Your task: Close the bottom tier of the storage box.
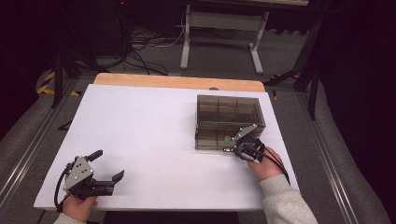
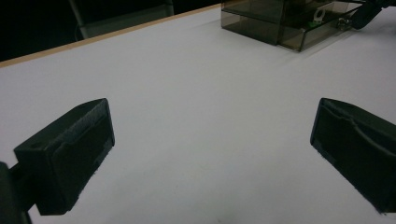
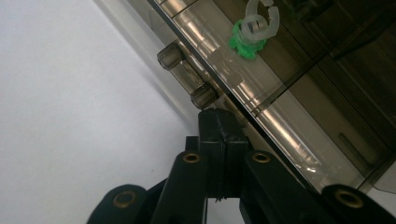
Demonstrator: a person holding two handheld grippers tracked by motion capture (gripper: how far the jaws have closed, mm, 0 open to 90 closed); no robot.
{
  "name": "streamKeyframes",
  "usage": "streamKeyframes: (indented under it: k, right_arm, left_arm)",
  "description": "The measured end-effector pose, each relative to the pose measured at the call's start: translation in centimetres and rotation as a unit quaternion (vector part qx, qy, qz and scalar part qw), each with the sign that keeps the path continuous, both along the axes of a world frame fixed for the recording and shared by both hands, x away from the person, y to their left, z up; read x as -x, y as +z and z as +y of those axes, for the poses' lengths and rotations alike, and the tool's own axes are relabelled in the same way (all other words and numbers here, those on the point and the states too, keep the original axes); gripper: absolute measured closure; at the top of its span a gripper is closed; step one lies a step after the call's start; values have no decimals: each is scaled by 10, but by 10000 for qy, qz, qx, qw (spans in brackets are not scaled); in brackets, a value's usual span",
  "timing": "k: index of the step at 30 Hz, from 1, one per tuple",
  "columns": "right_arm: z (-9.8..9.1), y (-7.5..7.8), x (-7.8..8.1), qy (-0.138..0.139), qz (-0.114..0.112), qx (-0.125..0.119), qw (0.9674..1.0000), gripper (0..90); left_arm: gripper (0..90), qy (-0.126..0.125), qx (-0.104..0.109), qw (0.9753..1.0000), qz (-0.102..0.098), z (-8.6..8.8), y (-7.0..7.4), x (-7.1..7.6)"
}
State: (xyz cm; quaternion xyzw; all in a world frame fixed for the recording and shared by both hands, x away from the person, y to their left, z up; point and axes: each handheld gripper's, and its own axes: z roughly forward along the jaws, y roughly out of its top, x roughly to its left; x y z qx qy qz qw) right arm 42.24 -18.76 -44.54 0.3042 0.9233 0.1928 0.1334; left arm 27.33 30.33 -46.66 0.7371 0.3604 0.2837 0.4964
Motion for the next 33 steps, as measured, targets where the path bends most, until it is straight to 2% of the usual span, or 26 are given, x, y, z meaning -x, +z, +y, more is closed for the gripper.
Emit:
streamKeyframes:
  k: [15,33]
  right_arm:
    - [-1,-2,-7,-237,-342,-139,9990,900]
    - [-1,-6,-12,-426,-560,-301,9971,900]
  left_arm:
    - [7,-10,3,10000,-1,0,0,0]
    - [7,-15,2,10000,-4,0,0,0]
